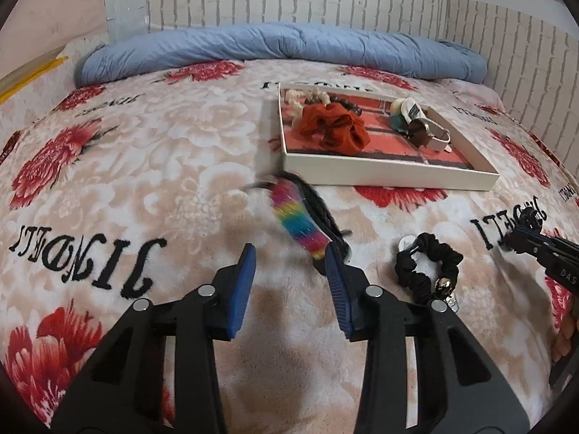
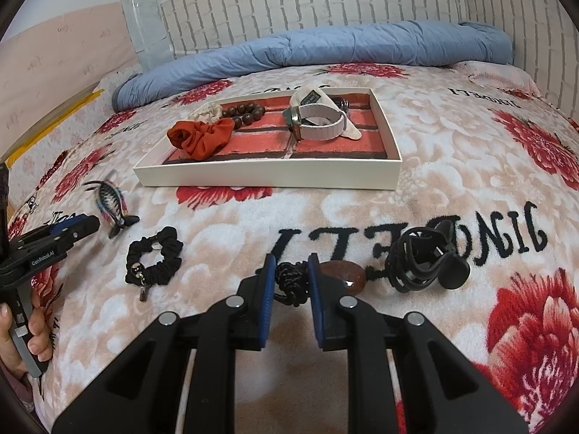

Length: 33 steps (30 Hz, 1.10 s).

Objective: Organize jewelry
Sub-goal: 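Grasp the rainbow-beaded claw clip with the left tool while the right tool holds the pompom tie, then carry the claw clip and pompom tie into the tray and open both tools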

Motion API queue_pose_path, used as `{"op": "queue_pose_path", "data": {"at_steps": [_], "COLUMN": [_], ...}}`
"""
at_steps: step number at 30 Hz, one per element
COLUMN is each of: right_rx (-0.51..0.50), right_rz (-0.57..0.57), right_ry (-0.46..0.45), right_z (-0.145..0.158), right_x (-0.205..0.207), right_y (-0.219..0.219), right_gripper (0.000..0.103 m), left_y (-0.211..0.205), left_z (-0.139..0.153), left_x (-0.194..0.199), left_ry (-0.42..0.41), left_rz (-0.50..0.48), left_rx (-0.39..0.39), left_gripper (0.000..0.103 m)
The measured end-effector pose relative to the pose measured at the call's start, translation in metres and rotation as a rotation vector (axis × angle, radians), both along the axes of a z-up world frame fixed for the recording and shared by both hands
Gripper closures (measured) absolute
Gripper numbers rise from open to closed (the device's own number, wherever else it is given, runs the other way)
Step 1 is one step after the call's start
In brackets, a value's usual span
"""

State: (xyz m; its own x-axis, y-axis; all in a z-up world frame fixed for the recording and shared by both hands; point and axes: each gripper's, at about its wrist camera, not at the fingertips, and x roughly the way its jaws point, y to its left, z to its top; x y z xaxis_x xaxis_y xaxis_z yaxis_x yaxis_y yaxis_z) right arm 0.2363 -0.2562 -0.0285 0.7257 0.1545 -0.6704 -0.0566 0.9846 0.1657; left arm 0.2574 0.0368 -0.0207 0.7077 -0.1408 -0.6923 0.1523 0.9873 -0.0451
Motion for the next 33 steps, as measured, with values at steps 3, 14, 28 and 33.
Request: {"op": "queue_pose_path", "data": {"at_steps": [3, 14, 28, 33], "right_rx": [0.003, 0.006, 0.036, 0.032], "right_rz": [-0.001, 0.001, 0.009, 0.006], "right_ry": [0.001, 0.01, 0.028, 0.023], "right_z": [0.0, -0.001, -0.003, -0.001], "right_x": [0.0, 0.006, 0.021, 0.022], "right_y": [0.0, 0.004, -0.001, -0.002], "right_gripper": [0.084, 0.084, 0.084, 0.084], "left_y": [0.004, -0.002, -0.008, -0.003], "left_z": [0.0, 0.002, -0.026, -0.022], "left_x": [0.002, 0.034, 0.091, 0.091], "left_ry": [0.001, 0.032, 0.212, 0.229], "left_rz": [0.023, 0.076, 0.14, 0.14], "left_rx": [-0.007, 0.032, 0.028, -0.01], "left_gripper": [0.059, 0.015, 0.02, 0.057]}}
